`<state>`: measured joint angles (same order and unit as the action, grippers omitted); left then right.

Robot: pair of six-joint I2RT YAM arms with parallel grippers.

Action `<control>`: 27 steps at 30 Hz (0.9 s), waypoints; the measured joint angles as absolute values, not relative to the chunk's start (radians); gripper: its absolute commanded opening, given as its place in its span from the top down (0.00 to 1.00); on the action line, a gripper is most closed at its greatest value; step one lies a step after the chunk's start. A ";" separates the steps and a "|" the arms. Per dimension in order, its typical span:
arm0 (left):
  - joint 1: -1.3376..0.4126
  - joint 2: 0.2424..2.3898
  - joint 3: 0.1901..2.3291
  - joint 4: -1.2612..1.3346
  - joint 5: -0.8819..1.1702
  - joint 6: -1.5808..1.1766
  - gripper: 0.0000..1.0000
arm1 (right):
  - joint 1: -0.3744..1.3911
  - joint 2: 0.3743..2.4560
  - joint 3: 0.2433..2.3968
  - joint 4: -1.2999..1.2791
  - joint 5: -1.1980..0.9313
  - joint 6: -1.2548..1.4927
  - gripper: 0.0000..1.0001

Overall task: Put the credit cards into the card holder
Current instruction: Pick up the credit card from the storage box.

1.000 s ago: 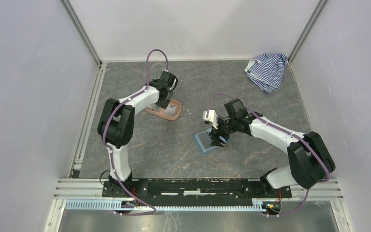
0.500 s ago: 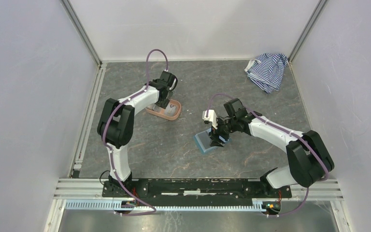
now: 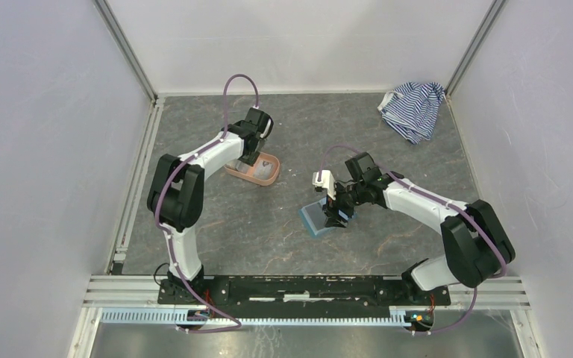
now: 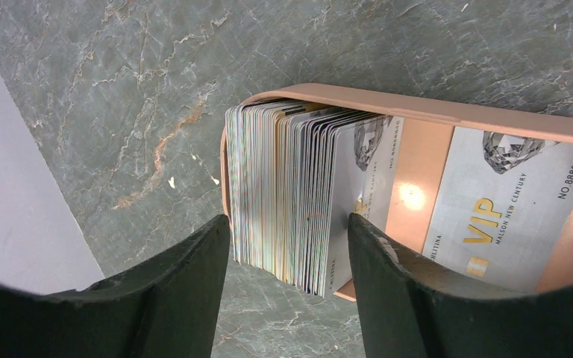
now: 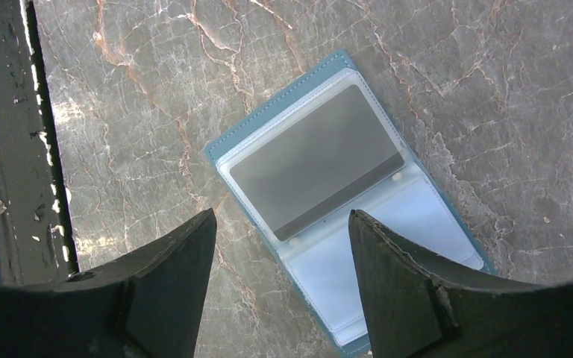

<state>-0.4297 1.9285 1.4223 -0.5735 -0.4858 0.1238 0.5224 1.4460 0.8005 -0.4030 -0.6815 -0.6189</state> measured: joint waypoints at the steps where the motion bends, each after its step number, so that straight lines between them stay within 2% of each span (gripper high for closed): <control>1: -0.430 1.927 1.422 -0.575 -0.485 0.124 0.36 | 0.522 1.448 0.801 -0.405 -0.682 -0.619 0.27; 6: -0.430 1.925 1.422 -0.575 -0.479 0.124 0.34 | 0.522 1.453 0.802 -0.407 -0.682 -0.623 0.28; 10: -0.430 1.925 1.422 -0.575 -0.462 0.123 0.13 | 0.522 1.453 0.802 -0.408 -0.682 -0.627 0.28; 11: -0.430 1.925 1.422 -0.575 -0.460 0.121 0.11 | 0.522 1.453 0.802 -0.408 -0.682 -0.627 0.28; 27: -0.426 1.945 1.435 -0.575 -0.491 0.119 0.11 | 0.522 1.453 0.802 -0.414 -0.682 -0.631 0.27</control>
